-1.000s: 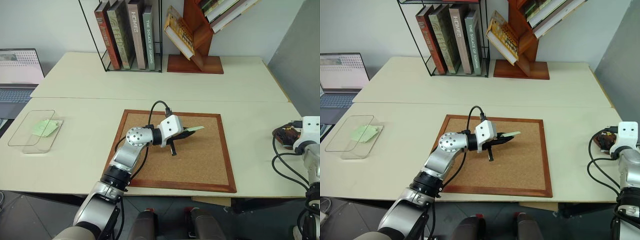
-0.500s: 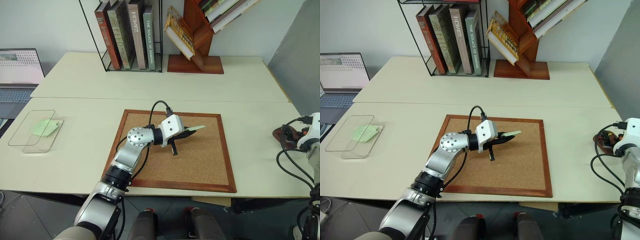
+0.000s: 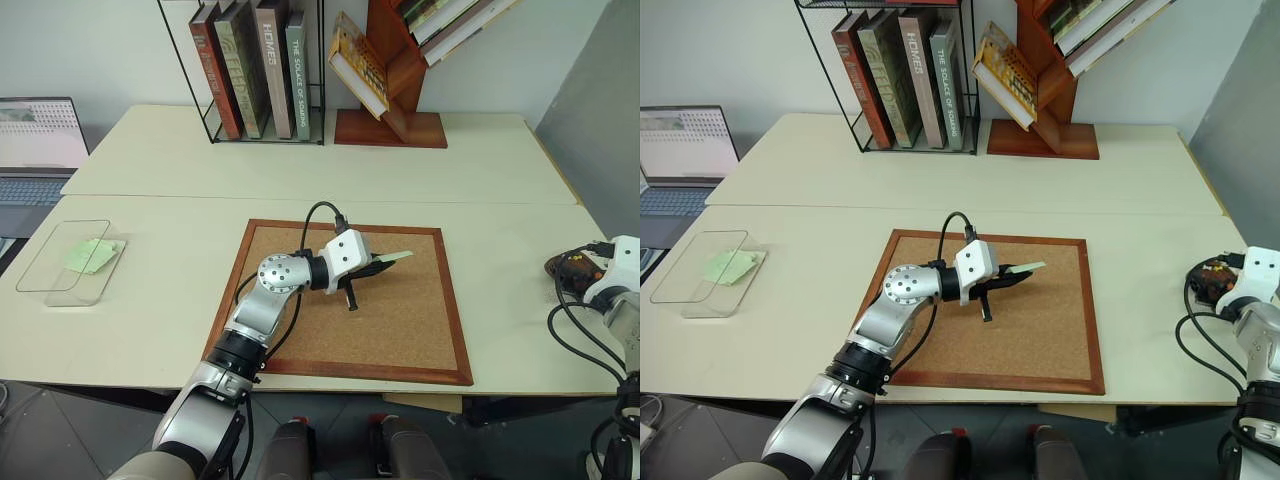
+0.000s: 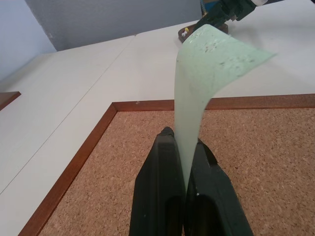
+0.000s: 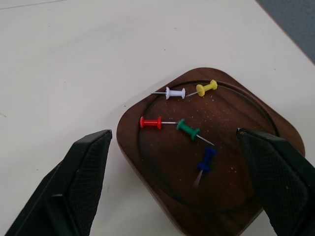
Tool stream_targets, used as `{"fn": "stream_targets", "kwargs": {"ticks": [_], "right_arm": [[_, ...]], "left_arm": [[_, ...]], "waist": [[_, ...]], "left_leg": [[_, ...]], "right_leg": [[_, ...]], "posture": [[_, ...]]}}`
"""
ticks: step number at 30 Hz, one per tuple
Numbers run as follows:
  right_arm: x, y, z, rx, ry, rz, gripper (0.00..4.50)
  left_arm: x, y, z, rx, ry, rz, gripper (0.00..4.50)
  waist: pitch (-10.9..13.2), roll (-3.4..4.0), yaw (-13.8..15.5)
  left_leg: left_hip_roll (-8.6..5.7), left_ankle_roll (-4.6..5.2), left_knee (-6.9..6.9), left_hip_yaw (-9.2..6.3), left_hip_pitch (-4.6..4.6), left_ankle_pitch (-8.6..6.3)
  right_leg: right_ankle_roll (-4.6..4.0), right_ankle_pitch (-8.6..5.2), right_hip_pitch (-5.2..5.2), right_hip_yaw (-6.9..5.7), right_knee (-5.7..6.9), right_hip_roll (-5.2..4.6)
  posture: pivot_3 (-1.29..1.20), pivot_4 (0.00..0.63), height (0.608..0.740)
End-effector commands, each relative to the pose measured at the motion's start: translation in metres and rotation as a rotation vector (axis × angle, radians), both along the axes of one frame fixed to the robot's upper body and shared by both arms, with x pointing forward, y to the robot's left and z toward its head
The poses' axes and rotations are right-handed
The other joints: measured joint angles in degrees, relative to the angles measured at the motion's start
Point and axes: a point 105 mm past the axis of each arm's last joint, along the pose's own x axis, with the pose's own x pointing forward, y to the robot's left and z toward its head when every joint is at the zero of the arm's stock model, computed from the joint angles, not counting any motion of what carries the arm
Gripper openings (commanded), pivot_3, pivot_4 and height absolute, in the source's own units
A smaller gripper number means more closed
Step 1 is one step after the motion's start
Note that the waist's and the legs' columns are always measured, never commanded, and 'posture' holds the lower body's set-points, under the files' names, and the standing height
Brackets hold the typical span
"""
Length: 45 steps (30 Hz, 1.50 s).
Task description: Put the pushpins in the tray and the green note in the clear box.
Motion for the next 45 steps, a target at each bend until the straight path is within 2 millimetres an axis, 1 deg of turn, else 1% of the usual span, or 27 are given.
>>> {"fn": "stream_targets", "kwargs": {"ticks": [1, 3, 6, 8, 9, 13, 15, 18, 19, 20, 22, 23, 24, 25, 26, 28, 29, 30, 32, 33, 38, 40, 41, 45], "right_arm": [[0.005, -0.001, 0.013, -0.004, -0.047, -0.015, 4.3], [0.007, 0.0, 0.017, -0.017, -0.071, -0.011, 4.3], [0.011, 0.003, 0.035, -0.004, -0.183, 0.006, 4.3], [0.012, 0.015, 0.051, 0.032, -0.274, 0.089, 4.3], [0.012, 0.021, 0.056, 0.043, -0.298, 0.125, 4.3], [0.007, 0.043, 0.066, 0.013, -0.334, 0.284, 4.3], [0.005, 0.062, 0.076, -0.023, -0.374, 0.397, 4.3], [0.001, 0.108, 0.098, -0.058, -0.457, 0.625, 4.3], [0.0, 0.117, 0.101, -0.062, -0.469, 0.668, 4.3], [-0.003, 0.136, 0.104, -0.075, -0.469, 0.764, 4.3], [-0.013, 0.174, 0.106, -0.069, -0.457, 0.961, 4.3], [-0.018, 0.189, 0.107, -0.059, -0.45, 1.039, 4.3], [-0.022, 0.2, 0.107, -0.052, -0.442, 1.097, 4.3], [-0.025, 0.209, 0.107, -0.048, -0.432, 1.149, 4.3], [-0.027, 0.214, 0.106, -0.047, -0.424, 1.18, 4.3], [-0.032, 0.234, 0.109, -0.038, -0.414, 1.296, 4.3], [-0.034, 0.246, 0.11, -0.037, -0.399, 1.357, 4.3], [-0.035, 0.254, 0.111, -0.038, -0.386, 1.396, 4.3], [-0.032, 0.262, 0.108, -0.072, -0.368, 1.434, 4.3], [-0.029, 0.265, 0.107, -0.075, -0.366, 1.439, 4.3], [-0.026, 0.275, 0.097, -0.098, -0.338, 1.48, 4.3], [-0.027, 0.279, 0.095, -0.091, -0.338, 1.491, 4.3], [-0.027, 0.281, 0.095, -0.088, -0.34, 1.493, 4.3], [-0.03, 0.287, 0.093, -0.076, -0.344, 1.512, 4.3]], "left_arm": [[0.0, -0.004, 0.012, -0.014, -0.053, -0.01, 0.0], [0.0, -0.003, 0.012, -0.014, -0.055, -0.006, 0.0], [0.001, -0.002, 0.013, -0.016, -0.057, -0.001, 0.0], [0.001, -0.001, 0.015, -0.026, -0.053, 0.006, 0.0], [0.002, 0.0, 0.017, -0.031, -0.05, 0.009, 0.0], [0.006, 0.005, 0.023, -0.032, -0.047, 0.041, 0.0], [0.01, 0.013, 0.031, -0.029, -0.061, 0.084, 0.0], [0.018, 0.036, 0.049, -0.052, -0.066, 0.198, 0.0], [0.019, 0.042, 0.053, -0.058, -0.063, 0.224, 0.0], [0.021, 0.057, 0.057, -0.07, -0.048, 0.282, 0.0], [0.026, 0.094, 0.064, -0.082, -0.021, 0.421, 0.0], [0.027, 0.113, 0.067, -0.081, -0.009, 0.488, 0.0], [0.027, 0.13, 0.069, -0.081, -0.001, 0.548, 0.0], [0.027, 0.147, 0.071, -0.084, 0.01, 0.608, 0.0], [0.026, 0.158, 0.072, -0.087, 0.018, 0.644, 0.0], [0.025, 0.209, 0.076, -0.089, 0.039, 0.82, 0.0], [0.024, 0.246, 0.081, -0.104, 0.044, 0.96, 0.0], [0.022, 0.27, 0.085, -0.117, 0.047, 1.054, 0.0], [0.017, 0.311, 0.094, -0.148, 0.029, 1.214, 0.0], [0.014, 0.326, 0.096, -0.159, 0.029, 1.268, 0.0], [-0.008, 0.382, 0.092, -0.167, 0.043, 1.468, 0.0], [-0.017, 0.398, 0.086, -0.182, 0.062, 1.529, 0.0], [-0.019, 0.402, 0.083, -0.188, 0.069, 1.544, 0.0], [-0.032, 0.429, 0.062, -0.208, 0.121, 1.664, 0.0]], "waist": [[0.0, 0.0, 0.0], [0.0, 0.0, 0.0], [0.0, 0.0, 0.0], [0.0, 0.01, 0.0], [0.0, 0.01, 0.0], [0.0, 0.01, 0.0], [0.0, 0.01, 0.0], [0.0, 0.02, -0.2], [0.0, 0.02, -0.5], [0.0, 0.02, -0.8], [0.0, 0.02, -1.2], [0.0, 0.02, -1.5], [0.0, 0.01, -1.7], [0.0, 0.01, -1.7], [0.0, 0.01, -1.7], [0.0, -0.04, -1.4], [0.1, -0.08, -1.5], [0.1, -0.14, -1.6], [0.1, -0.24, -1.5], [0.1, -0.27, -1.4], [0.1, -0.29, -0.4], [0.1, -0.33, 0.0], [0.1, -0.34, 0.0], [0.1, -0.47, 0.3]], "left_leg": [[0.01, 0.0, 0.0, 0.0, 0.0, 0.0], [0.0, 0.0, 0.0, 0.0, 0.0, 0.0], [0.01, 0.0, 0.0, -0.01, 0.0, 0.0], [0.01, 0.0, 0.0, 0.0, 0.01, 0.0], [0.01, 0.0, 0.0, -0.01, 0.0, 0.0], [0.02, 0.0, 0.0, -0.08, -0.02, 0.0], [0.02, 0.0, 0.0, -0.09, -0.02, 0.0], [0.03, 0.0, 0.0, -0.08, -0.01, 0.0], [0.04, 0.0, 0.0, -0.08, 0.0, 0.0], [0.07, 0.0, 0.0, -0.08, 0.03, 0.0], [0.12, 0.0, 0.01, -0.15, 0.04, 0.0], [0.17, 0.0, 0.0, -0.21, 0.04, 0.0], [0.22, 0.0, -0.01, -0.23, 0.06, 0.0], [0.26, 0.0, -0.03, -0.24, 0.07, 0.0], [0.31, 0.0, -0.03, -0.27, 0.09, 0.0], [0.29, -0.01, -0.02, -0.34, 0.07, 0.0], [0.28, -0.01, 0.0, -0.31, 0.07, 0.0], [0.28, -0.01, 0.01, -0.29, 0.06, 0.01], [0.27, -0.01, 0.05, -0.31, 0.07, 0.01], [0.29, -0.01, 0.06, -0.35, 0.06, 0.0], [0.03, -0.03, 0.04, -0.33, -0.03, 0.0], [-0.02, -0.03, 0.05, -0.25, -0.06, 0.0], [-0.03, -0.03, 0.05, -0.21, -0.07, 0.0], [0.0, -0.04, 0.04, -0.3, -0.07, 0.0]], "right_leg": [[0.0, 0.0, 0.0, 0.0, 0.0, 0.0], [0.0, 0.0, 0.0, 0.01, 0.0, 0.0], [0.0, 0.0, 0.0, 0.0, 0.0, 0.0], [0.0, 0.0, 0.0, 0.0, 0.01, 0.01], [0.0, 0.0, 0.0, 0.0, 0.0, 0.01], [0.0, 0.0, 0.01, -0.03, -0.03, 0.02], [0.0, 0.0, 0.02, -0.04, -0.03, 0.02], [0.0, 0.0, 0.0, -0.04, 0.01, 0.03], [0.0, 0.0, 0.0, -0.03, 0.01, 0.03], [0.0, 0.0, 0.0, -0.03, 0.04, 0.05], [0.0, 0.0, 0.02, -0.06, 0.06, 0.09], [0.0, 0.0, 0.01, -0.09, 0.05, 0.15], [0.0, 0.0, 0.01, -0.09, 0.05, 0.19], [-0.01, -0.01, 0.01, -0.09, 0.05, 0.22], [-0.01, -0.01, 0.01, -0.11, 0.05, 0.23], [-0.02, -0.02, 0.01, -0.19, 0.06, 0.27], [-0.02, -0.02, 0.01, -0.17, 0.07, 0.25], [-0.02, -0.01, -0.01, -0.16, 0.07, 0.23], [-0.02, -0.01, -0.02, -0.19, 0.1, 0.17], [-0.02, -0.01, 0.0, -0.23, 0.07, 0.09], [-0.03, -0.02, -0.01, -0.3, -0.01, -0.38], [-0.03, -0.01, -0.01, -0.25, -0.08, -0.48], [-0.03, 0.0, -0.01, -0.23, -0.09, -0.52], [-0.07, 0.01, -0.02, -0.32, -0.04, -0.55]], "posture": [[0.0, 0.15, 0.74], [0.0, 0.15, 0.74], [0.0, 0.15, 0.74], [0.0, 0.15, 0.74], [0.0, 0.15, 0.74], [0.0, 0.15, 0.74], [0.0, 0.15, 0.74], [0.0, 0.15, 0.74], [0.0, 0.15, 0.74], [0.0, 0.15, 0.74], [0.0, 0.15, 0.74], [0.0, 0.15, 0.74], [0.0, 0.15, 0.74], [0.0, 0.15, 0.74], [0.0, 0.15, 0.74], [0.0, 0.15, 0.74], [0.0, 0.15, 0.74], [0.0, 0.15, 0.74], [0.0, 0.15, 0.74], [0.0, 0.15, 0.74], [0.0, 0.15, 0.74], [0.0, 0.15, 0.74], [0.0, 0.15, 0.74], [0.0, 0.15, 0.74]]}}
